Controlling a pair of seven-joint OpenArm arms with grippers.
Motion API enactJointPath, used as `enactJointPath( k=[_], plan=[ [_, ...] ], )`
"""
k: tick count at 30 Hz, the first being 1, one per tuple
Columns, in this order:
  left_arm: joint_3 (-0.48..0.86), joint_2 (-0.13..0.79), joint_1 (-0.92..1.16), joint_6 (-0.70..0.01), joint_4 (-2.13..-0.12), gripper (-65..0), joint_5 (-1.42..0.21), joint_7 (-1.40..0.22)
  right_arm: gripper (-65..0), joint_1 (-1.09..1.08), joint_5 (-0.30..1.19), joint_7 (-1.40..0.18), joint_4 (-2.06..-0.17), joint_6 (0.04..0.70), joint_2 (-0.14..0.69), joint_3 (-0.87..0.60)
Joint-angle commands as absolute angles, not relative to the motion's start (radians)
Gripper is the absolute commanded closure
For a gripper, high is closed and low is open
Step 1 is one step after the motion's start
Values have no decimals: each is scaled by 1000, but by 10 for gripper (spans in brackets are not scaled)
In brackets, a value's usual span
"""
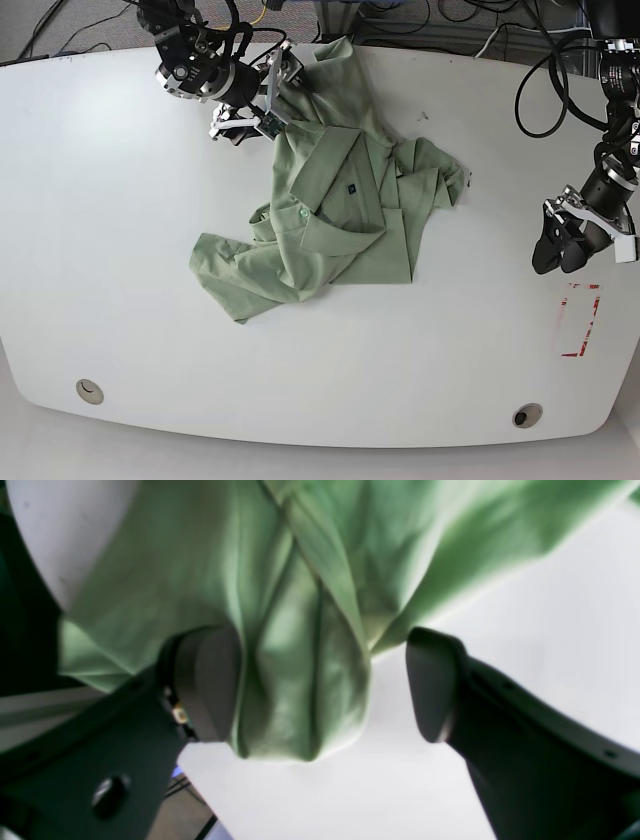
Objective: Layout the t-shirt on the table in an organized manner, then fold the t-shirt properly
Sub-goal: 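Pull the held shirt with the right gripper across the table, spreading it, then lower the left gripper and grasp the shirt edge opposite the right gripper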
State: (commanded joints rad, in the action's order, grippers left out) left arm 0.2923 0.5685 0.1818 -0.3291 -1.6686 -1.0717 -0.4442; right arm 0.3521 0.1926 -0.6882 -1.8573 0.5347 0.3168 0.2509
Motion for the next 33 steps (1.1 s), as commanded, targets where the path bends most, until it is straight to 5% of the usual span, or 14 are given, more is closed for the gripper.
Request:
enactJointPath(
  k=[12, 23, 33],
  plan=[
    [257, 568, 180, -329, -1670, -374, -1040, -444, -457, 352, 193, -657, -1845, 535, 317, 251],
    [220, 568, 179, -331, -1675, -374, -980, -444, -16, 352, 193, -657, -1845, 533, 317, 251],
    [220, 568, 191, -334, -1675, -374, -986, -464, 0, 367, 193, -685, -1979, 526, 317, 251]
  ],
)
